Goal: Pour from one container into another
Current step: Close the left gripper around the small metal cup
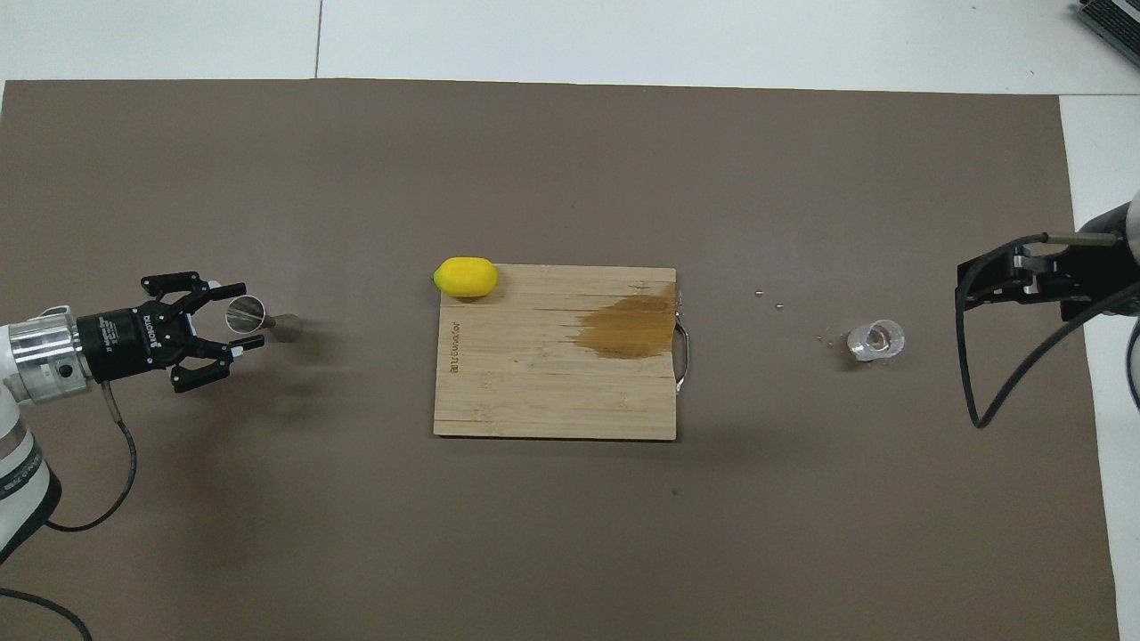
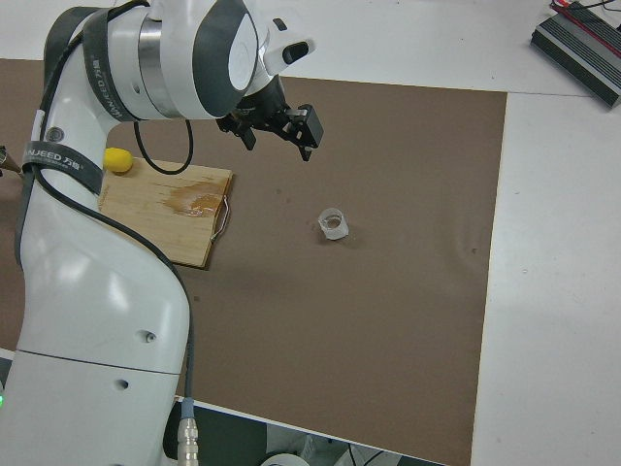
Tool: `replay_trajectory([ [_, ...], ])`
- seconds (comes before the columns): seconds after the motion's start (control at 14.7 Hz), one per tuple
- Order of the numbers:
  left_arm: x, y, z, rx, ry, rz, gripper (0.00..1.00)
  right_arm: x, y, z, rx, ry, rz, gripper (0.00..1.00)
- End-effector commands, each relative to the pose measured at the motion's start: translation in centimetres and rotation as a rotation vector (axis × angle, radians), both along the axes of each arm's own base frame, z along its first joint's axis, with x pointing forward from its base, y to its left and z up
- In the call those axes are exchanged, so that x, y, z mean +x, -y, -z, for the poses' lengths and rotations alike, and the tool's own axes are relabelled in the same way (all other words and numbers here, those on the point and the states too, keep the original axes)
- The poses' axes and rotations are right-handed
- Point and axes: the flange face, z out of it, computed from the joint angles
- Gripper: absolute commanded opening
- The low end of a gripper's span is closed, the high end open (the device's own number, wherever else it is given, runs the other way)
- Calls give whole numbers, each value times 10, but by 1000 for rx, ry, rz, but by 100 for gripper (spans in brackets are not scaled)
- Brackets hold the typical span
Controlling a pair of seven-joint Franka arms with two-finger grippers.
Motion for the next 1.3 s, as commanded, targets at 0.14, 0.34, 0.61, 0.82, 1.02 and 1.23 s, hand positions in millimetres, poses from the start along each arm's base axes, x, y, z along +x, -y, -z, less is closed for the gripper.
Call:
replay_trajectory([
  [0.14,3,1,-2,0,21,-19,76,-2,2,1,-9,3,8,100],
  [0.34,4,8,0,10,30,-6,75,-2,2,0,-9,4,8,100],
  [0.61,4,9,6,21,24,-16,75,-2,2,1,-9,3,8,100],
  [0.82,4,5,8,20,22,-23,75,-2,2,1,-9,3,8,100],
  [1.02,4,6,7,18,24,-19,44,-2,2,1,-9,3,8,100],
  [1.23,3,1,7,13,27,-38,0,-2,2,0,-9,4,8,100],
])
